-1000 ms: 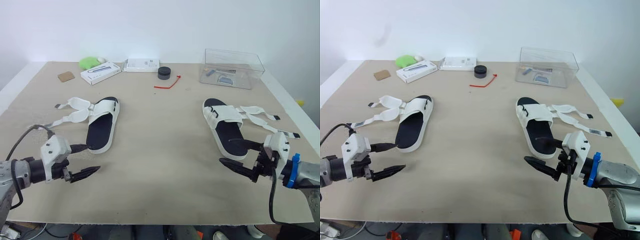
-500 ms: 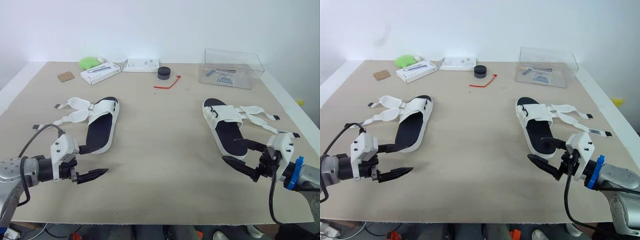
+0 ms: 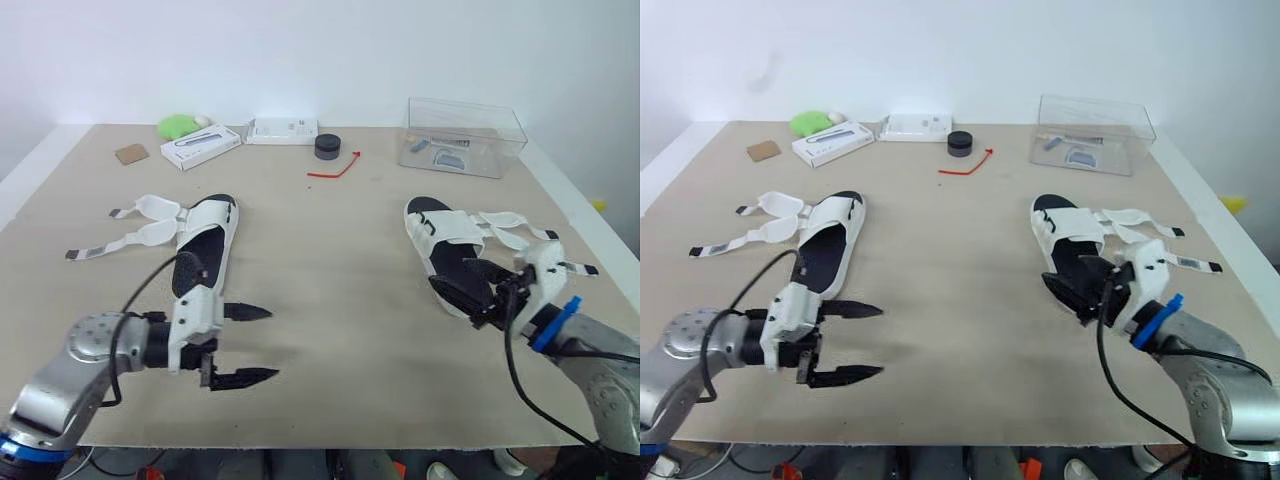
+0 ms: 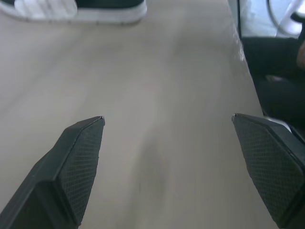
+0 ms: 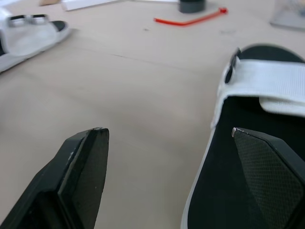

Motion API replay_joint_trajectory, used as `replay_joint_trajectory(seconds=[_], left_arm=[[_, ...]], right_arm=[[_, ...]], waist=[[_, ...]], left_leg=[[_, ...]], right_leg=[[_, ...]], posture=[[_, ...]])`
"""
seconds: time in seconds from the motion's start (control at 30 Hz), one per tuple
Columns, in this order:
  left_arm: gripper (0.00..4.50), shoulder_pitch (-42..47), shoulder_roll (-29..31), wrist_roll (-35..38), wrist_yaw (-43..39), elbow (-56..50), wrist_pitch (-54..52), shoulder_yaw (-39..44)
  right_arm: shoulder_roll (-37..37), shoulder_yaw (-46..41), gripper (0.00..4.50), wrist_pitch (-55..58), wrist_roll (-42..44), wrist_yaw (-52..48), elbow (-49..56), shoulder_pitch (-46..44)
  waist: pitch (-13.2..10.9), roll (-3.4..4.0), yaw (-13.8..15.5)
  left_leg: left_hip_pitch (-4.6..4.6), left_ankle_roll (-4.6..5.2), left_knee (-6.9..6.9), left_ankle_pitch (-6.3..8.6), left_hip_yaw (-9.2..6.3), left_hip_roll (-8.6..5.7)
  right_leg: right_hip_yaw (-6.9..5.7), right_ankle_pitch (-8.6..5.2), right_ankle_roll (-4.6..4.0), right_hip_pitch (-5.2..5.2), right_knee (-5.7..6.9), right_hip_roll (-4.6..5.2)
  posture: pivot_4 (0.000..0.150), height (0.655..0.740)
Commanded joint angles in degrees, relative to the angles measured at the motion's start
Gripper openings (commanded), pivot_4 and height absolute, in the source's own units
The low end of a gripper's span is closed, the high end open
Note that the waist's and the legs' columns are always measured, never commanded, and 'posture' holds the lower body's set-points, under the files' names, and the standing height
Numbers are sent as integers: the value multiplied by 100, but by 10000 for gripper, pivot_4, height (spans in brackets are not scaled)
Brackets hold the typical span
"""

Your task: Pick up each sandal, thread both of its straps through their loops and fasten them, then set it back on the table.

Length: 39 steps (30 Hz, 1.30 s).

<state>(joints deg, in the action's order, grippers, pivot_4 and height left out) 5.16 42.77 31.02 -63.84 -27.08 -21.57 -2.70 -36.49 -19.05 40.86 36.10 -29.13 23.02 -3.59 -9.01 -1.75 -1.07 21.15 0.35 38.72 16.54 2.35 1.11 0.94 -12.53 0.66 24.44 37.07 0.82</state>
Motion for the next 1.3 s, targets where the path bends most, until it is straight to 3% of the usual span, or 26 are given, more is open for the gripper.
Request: replay_joint_trajectory(seconds=[0.03,0.33,0.9,1.0,1.23,1.3], left_arm=[[44206,352,-234,34,135,-114,-84,-249],[44206,702,-399,18,59,65,-99,-465],[44206,706,-529,6,334,82,-203,-441],[45000,710,-535,-31,391,110,-186,-455],[45000,633,-528,-40,506,34,-186,-434],[45000,614,-544,1,588,50,-221,-356]], right_arm=[[89,166,44471,309,-54,431,140,-345],[421,742,44471,119,-859,966,-835,-1073],[1156,980,44471,-679,-1729,1268,-1832,-1826],[1196,967,36066,-853,-1840,1285,-2071,-1933],[1193,1019,1075,-1054,-1981,1150,-2335,-1969],[1172,1050,358,-1116,-2017,1051,-2391,-1997]], waist=[[0,0,-1],[0,0,-15],[1,1,-13],[1,1,-19],[1,1,-17],[1,0,-18]], left_leg=[[0,1,2,-1,0,-1],[-2,4,4,1,2,-3],[28,6,6,1,7,-7],[28,6,6,1,8,-5],[28,6,6,1,10,-6],[28,6,6,1,11,-6]], right_leg=[[0,2,2,0,0,0],[4,3,4,6,-1,-2],[11,30,-29,51,0,2],[13,31,-31,52,0,-1],[14,32,-30,52,0,1],[15,33,-30,53,0,1]], posture=[[1500,7400],[1500,7400],[1500,7400],[1500,7400],[1500,7400],[1500,7400]])
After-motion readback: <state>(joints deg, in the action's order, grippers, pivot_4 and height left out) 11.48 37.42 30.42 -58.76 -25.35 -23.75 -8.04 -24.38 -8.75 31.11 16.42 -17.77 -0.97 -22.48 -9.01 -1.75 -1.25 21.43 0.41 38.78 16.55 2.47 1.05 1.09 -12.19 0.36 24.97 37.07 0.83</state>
